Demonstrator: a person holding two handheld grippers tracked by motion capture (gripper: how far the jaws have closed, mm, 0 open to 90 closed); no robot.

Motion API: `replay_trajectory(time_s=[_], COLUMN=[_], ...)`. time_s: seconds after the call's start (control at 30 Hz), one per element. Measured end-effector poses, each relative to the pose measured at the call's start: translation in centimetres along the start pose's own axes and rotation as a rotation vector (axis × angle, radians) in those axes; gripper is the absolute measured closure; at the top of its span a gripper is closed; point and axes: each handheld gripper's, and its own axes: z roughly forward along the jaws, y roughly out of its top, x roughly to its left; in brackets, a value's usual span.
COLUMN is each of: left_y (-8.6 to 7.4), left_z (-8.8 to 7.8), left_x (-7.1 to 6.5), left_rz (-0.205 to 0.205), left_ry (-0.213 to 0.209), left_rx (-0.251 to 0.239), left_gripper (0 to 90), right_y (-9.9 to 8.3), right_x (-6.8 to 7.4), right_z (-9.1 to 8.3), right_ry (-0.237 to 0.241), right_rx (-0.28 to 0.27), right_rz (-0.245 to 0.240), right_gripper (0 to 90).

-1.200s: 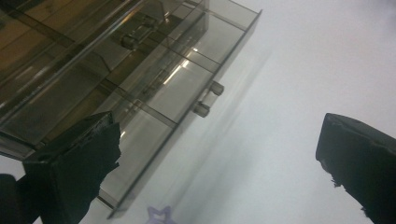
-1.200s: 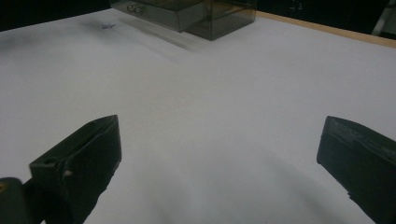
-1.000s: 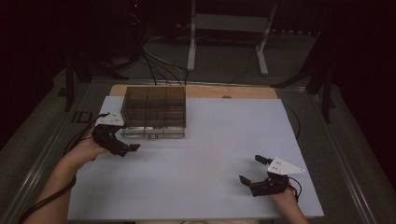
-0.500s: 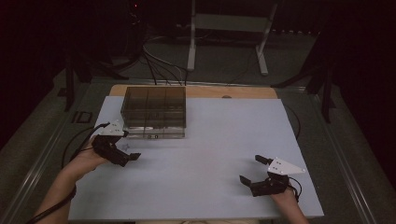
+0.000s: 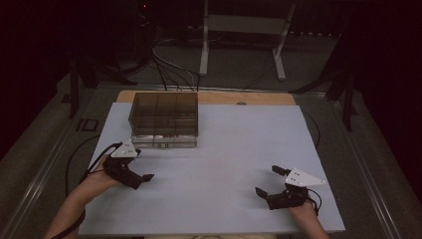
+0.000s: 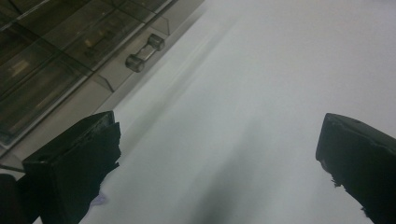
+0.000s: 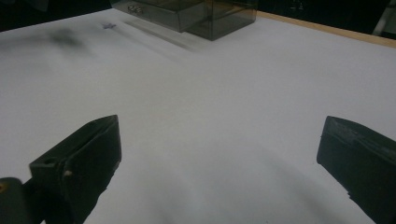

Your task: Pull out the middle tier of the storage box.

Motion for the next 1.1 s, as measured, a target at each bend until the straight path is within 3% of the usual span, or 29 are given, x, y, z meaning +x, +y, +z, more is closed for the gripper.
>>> replay_trajectory(time_s=[0.23, 0.53, 0.87, 1.1], left_y=[-1.0, -1.7, -2.2, -2.4], left_z=[0.2, 0.5, 1.1, 1.6], left_x=[-1.1, -2.0, -3.4, -4.6], left_rz=[-0.007, -0.035, -0.066, -0.065], left_ry=[-0.017, -0.002, -0.001, 0.011], left_rx=[-0.013, -0.002, -0.03, -0.038], left_gripper=[0.0, 0.0, 0.1, 0.0], right_y=[0.0, 0.0, 0.0, 0.0], right_x=[0.0, 0.0, 0.0, 0.0], right_z=[0.0, 0.0, 0.0, 0.0], right_ry=[-0.001, 0.0, 0.0, 0.0], right_rx=[-0.001, 0.0, 0.001, 0.004], right_rz=[0.0, -0.002, -0.003, -0.004], right_gripper=[0.1, 0.1, 0.0, 0.1])
